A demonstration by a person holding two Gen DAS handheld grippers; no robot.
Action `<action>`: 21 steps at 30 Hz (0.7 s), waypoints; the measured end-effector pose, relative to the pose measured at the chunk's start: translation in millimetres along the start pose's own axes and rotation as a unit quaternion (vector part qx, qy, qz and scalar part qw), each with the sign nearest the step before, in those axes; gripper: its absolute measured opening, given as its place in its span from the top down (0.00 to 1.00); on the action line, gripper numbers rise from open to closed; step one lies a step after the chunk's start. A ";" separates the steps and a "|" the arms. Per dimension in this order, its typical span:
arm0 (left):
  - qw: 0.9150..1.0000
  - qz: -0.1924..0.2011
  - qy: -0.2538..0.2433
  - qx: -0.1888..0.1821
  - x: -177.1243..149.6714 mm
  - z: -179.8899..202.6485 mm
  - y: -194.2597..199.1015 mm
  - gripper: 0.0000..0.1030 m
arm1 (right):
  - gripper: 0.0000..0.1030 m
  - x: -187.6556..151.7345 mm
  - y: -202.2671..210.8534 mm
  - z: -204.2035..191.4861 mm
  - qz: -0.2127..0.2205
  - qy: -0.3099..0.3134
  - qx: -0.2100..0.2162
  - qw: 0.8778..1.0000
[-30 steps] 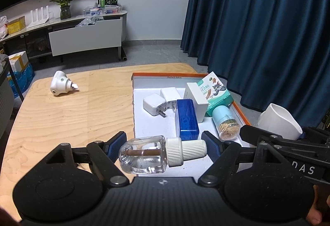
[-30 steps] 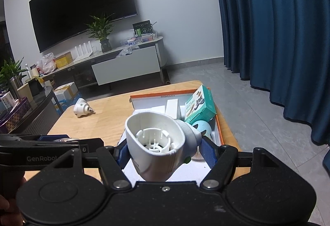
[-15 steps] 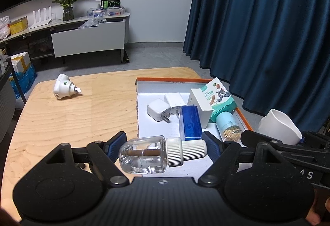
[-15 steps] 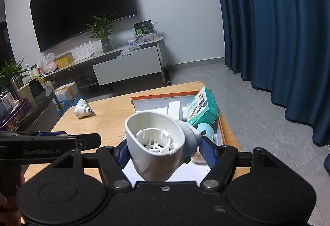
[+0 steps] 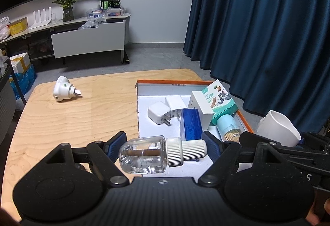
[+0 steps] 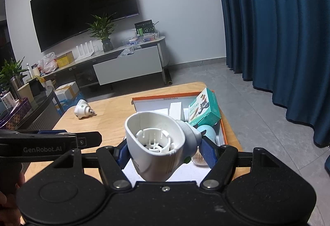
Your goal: Organize rigid objects
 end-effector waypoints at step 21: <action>1.000 -0.005 0.003 0.002 6.1 -5.4 -9.9 0.21 | 0.20 3.1 -7.8 -0.2 -0.005 0.000 -0.003 1.000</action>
Point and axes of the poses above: each gripper's, at about its wrist camera, not at the fingertips, and y roughly against the way its jaws point, z to its right, x to its top, the point moved 1 cm from there along -y, roughly the way its jaws point, and after that the axes turned 6 degrees about -y, right-handed, at the moved point
